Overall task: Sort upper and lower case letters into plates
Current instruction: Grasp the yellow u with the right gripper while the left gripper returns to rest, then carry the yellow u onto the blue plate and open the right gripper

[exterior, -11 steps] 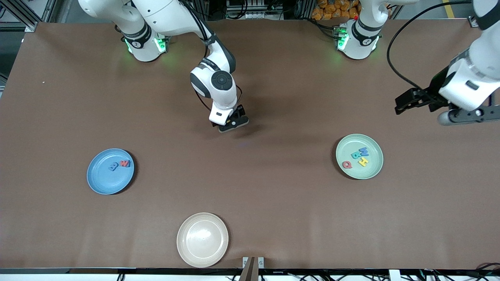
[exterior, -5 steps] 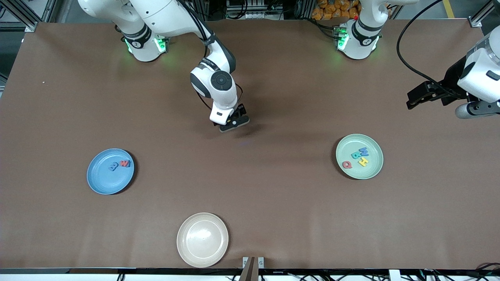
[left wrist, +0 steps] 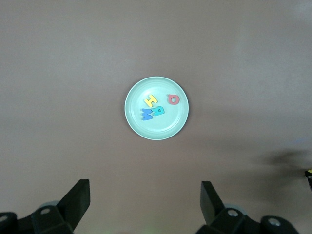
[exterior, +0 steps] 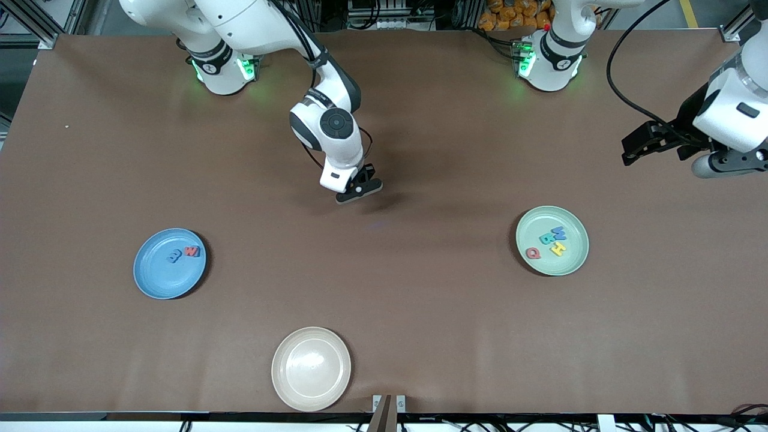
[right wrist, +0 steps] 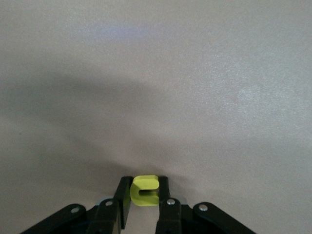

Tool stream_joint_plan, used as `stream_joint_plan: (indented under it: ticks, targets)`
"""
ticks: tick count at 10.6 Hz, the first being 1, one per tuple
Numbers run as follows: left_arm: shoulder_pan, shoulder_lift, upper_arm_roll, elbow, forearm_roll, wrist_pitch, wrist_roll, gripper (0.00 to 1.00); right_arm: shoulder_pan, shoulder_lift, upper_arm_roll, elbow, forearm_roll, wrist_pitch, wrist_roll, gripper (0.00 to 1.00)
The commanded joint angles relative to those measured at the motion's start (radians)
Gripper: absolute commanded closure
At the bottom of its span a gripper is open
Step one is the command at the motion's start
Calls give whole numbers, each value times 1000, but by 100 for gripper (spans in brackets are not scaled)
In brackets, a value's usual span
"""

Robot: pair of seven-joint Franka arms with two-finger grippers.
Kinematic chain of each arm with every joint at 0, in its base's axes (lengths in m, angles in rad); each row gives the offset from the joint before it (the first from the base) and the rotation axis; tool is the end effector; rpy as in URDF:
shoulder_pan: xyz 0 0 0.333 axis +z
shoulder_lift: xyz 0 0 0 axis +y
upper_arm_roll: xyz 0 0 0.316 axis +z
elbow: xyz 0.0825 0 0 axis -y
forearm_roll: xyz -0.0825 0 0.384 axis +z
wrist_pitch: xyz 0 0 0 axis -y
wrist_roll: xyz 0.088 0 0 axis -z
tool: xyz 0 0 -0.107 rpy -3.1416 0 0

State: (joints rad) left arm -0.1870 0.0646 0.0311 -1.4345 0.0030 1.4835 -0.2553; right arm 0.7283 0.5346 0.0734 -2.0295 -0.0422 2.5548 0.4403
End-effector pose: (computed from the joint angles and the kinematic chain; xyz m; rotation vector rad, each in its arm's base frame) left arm 0.5592 -0.0882 0.6445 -3.1296 -0.1560 0.0223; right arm 0.4157 0.4298 0.1792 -3.0759 -0.6020 0.0223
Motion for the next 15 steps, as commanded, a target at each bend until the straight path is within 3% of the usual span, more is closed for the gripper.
stream_joint_plan:
  ticks: [1, 5, 7, 9, 10, 13, 15]
  targets:
    - [-3, -22, 6, 0, 22, -40, 19, 0, -23, -33, 22, -6, -10, -10, -8, 100]
    - [-2, -35, 3, -7, 29, -17, 18, 0, -108, -129, 19, 2, -8, -27, -2, 100]
    - [15, -35, 0, -7, 28, -14, 19, 0, -215, -156, 19, 38, -8, -164, -6, 100]
    - [104, -35, -93, -7, 23, -14, 18, 0, -340, -174, 28, 55, -8, -237, -6, 100]
    - [107, -34, -95, -7, 23, -12, 19, 0, -387, -176, 25, 61, -10, -254, -12, 100]
    - [110, -32, -102, -10, 25, -8, 19, 0, -538, -189, 8, 86, -15, -341, -167, 100]
    - [106, -22, -102, -7, 29, -8, 19, 0, -627, -183, -55, 94, -15, -343, -317, 100]
